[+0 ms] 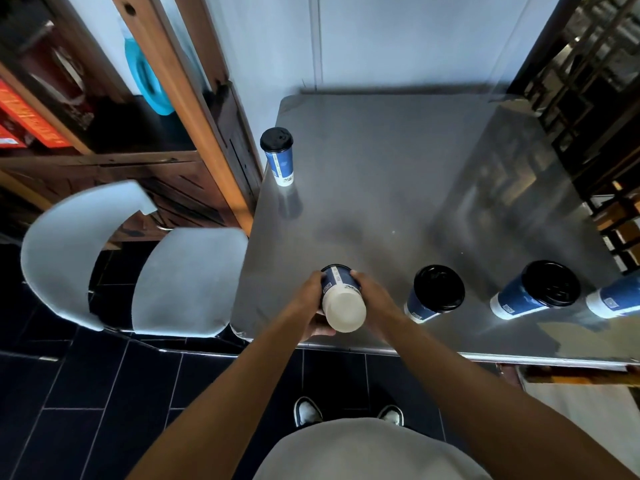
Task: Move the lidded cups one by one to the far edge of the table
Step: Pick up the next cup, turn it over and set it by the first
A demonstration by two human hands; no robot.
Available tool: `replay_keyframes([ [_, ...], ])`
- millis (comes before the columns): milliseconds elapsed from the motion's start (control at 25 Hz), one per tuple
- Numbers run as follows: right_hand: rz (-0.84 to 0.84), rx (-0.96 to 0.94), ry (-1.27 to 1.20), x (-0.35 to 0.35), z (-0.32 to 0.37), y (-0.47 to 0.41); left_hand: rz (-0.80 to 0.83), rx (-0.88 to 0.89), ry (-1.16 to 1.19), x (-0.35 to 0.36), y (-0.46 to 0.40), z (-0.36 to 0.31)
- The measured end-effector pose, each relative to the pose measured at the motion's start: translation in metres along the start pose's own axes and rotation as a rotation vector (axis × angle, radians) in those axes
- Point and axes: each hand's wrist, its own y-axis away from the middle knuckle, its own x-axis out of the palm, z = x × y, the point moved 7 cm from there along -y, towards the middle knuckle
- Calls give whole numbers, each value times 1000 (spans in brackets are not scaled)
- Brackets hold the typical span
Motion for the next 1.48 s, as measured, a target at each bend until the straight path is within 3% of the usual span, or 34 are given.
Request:
replay_keyframes([
  [320,-27,-16,94,5,2,-3,43,-14,-124,-5,-2,2],
  [440,-60,-48,143,2,6,-6,48,80,-232,-5,-1,-3],
  [520,-106,-56,83,-1,8,-6,40,149,-141,-5,-4,-6],
  [640,-93,16,-50,1,1,-4,68,100,66,0,-4,-1],
  [760,-65,73,-154,4,-7,-5,67,104,55,4,-3,4],
  [960,-103,38,-145,-1,-3,-9,56,126,-56,2,0,0],
  [1160,-114,-5,43,2,5,-10,105,86,-124,0,5,-6],
  [1480,-118,29,-65,1,5,-4,144,128,163,7,2,-2],
])
